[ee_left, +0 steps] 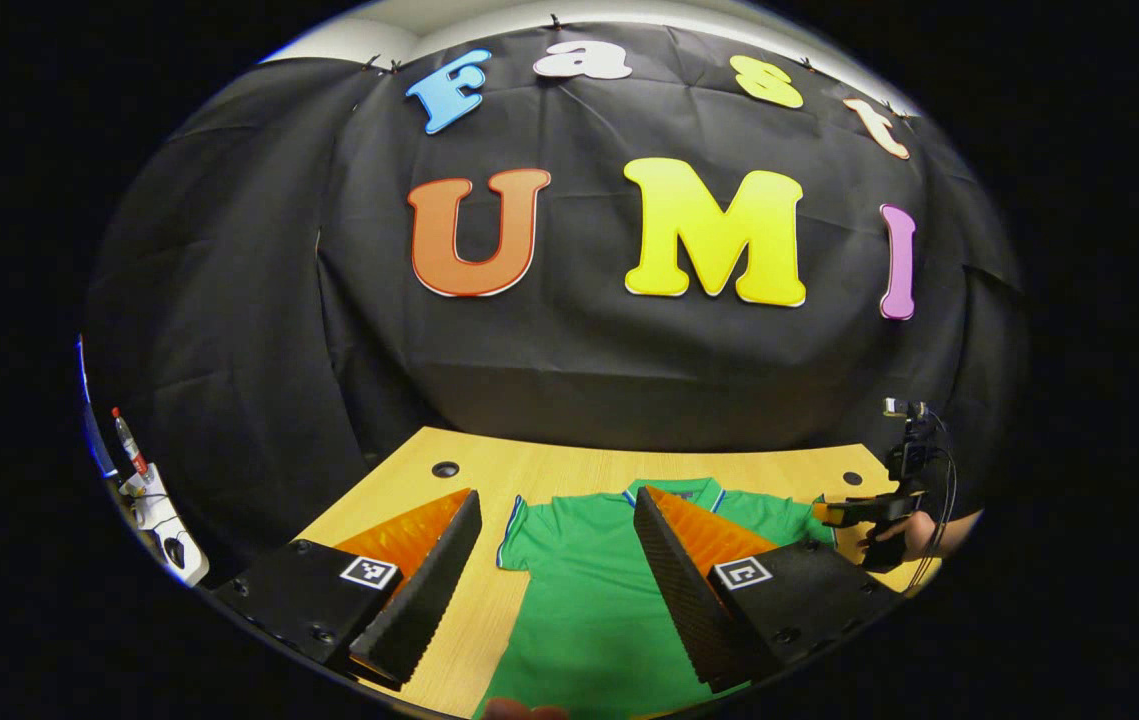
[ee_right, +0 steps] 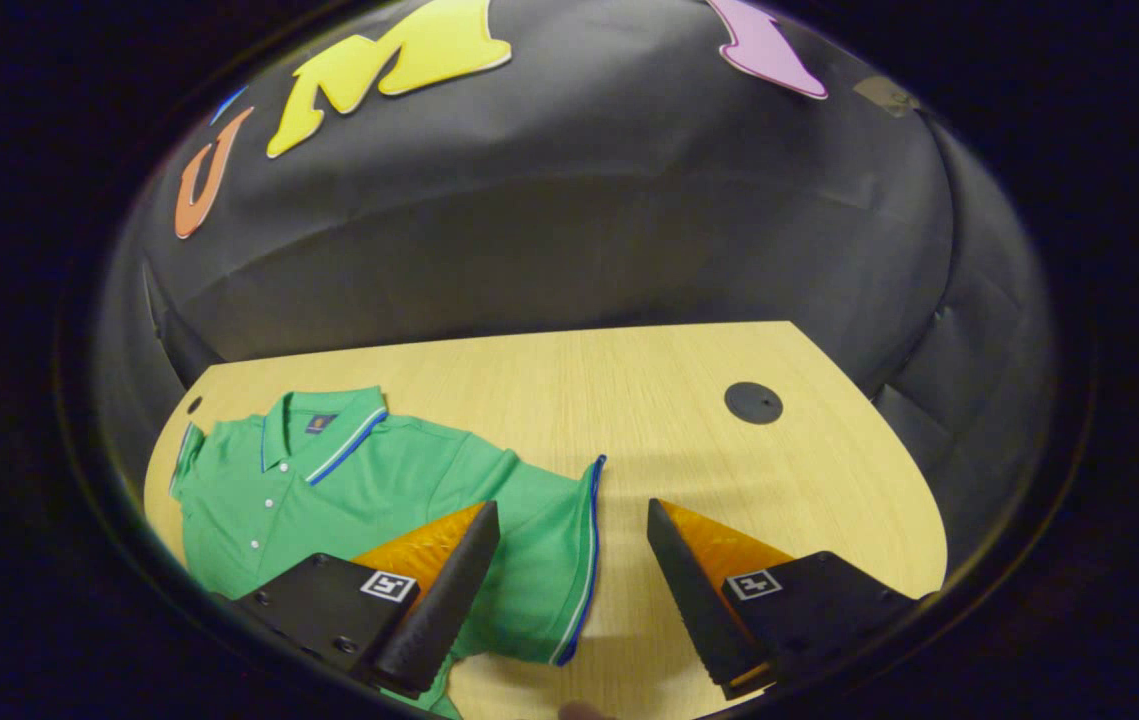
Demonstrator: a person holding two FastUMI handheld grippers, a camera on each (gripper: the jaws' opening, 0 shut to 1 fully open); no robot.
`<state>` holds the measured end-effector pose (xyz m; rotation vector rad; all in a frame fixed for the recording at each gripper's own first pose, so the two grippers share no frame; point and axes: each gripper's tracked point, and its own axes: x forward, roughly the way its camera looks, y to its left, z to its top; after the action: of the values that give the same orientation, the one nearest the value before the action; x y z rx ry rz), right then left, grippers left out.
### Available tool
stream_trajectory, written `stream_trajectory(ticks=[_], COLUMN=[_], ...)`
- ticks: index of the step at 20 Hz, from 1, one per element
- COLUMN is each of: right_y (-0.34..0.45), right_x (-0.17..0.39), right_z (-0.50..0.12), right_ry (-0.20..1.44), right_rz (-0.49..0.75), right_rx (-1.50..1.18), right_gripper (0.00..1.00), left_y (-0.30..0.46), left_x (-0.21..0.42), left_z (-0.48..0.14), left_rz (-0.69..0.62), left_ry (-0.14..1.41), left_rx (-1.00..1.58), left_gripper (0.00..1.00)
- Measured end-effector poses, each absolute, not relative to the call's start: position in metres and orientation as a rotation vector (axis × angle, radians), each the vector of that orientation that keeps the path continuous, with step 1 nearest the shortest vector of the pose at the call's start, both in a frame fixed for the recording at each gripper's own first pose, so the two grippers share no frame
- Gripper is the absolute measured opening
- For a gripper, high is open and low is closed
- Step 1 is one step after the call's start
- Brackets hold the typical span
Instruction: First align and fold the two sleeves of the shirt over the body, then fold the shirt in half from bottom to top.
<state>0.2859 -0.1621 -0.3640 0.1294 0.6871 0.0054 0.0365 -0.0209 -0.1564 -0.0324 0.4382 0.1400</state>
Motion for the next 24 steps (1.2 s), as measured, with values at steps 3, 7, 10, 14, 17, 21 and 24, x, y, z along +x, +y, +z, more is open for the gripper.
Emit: stream_trajectory(ticks=[3, 7, 10, 14, 17, 21, 24], right_y=[-0.16, -0.164, -0.161, -0.159, -0.145, -0.114, -0.078], right_x=[0.289, 0.293, 0.293, 0.298, 0.301, 0.297, 0.294], right_z=[-0.373, -0.393, -0.389, -0.361, -0.332, -0.298, -0.278], right_ry=[0.706, 0.727, 0.734, 0.676, 0.633, 0.601, 0.583], right_rz=[0.019, 0.005, 0.014, 0.0, 0.013, 0.055, 0.088], right_rx=[0.135, 0.09, 0.107, 0.158, 0.128, 0.081, 0.043], right_gripper=[0.96, 0.74, 0.08, 0.08, 0.08, 0.08, 0.08], left_y=[-0.022, -0.023, -0.018, -0.006, 0.003, 0.017, 0.031], left_x=[0.031, 0.03, 0.024, 0.012, 0.003, -0.008, -0.017], left_z=[-0.166, -0.168, -0.168, -0.17, -0.17, -0.169, -0.167], left_rz=[0.153, 0.15, 0.153, 0.168, 0.182, 0.208, 0.224], left_ry=[0.471, 0.478, 0.476, 0.487, 0.486, 0.472, 0.457], left_rx=[-0.03, -0.002, 0.003, 0.003, -0.007, -0.025, -0.028], left_gripper=[0.99, 0.99, 0.99, 0.99, 0.99, 0.99, 0.99])
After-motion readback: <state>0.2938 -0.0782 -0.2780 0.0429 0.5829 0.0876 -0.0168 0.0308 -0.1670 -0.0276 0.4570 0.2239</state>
